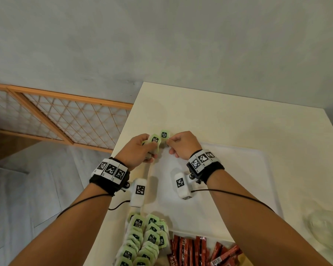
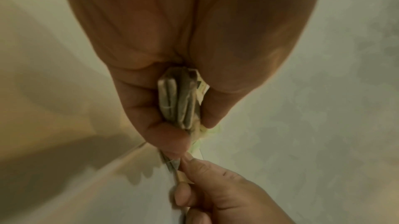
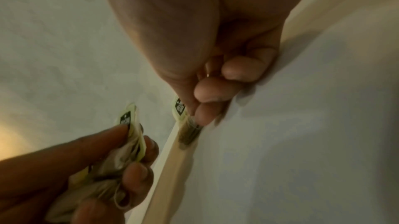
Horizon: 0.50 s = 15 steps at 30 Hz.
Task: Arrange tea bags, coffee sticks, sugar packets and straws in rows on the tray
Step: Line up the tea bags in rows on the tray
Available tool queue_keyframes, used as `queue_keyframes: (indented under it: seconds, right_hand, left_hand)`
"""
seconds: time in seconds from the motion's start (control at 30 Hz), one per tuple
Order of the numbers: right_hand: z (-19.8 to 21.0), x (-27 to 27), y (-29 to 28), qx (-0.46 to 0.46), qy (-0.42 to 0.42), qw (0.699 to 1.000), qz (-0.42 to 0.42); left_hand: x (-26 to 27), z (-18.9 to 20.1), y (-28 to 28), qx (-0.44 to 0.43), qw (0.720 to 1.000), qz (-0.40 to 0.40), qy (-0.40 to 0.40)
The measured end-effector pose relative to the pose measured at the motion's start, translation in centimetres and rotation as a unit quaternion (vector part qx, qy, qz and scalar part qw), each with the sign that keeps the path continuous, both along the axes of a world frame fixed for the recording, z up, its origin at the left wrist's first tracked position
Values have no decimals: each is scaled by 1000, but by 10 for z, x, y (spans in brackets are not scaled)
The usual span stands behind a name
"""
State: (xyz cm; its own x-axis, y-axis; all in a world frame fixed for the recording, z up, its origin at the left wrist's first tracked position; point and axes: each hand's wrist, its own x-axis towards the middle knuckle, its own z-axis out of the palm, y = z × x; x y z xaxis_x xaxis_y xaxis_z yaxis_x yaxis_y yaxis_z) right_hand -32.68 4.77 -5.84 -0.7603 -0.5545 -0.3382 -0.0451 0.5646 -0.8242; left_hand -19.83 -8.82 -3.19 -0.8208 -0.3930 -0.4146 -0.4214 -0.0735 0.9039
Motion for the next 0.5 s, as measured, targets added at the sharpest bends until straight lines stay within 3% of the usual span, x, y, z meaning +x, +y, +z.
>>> queue_keyframes:
  seconds: [0.27, 0.5]
  right_hand:
    - [3, 4, 4, 15, 37, 999, -20]
    - [17, 27, 15, -135, 45, 989, 30]
  left_hand:
    - [-2, -2, 1, -17, 1000, 15, 8]
    - [-4, 5, 7, -11, 999, -47, 18]
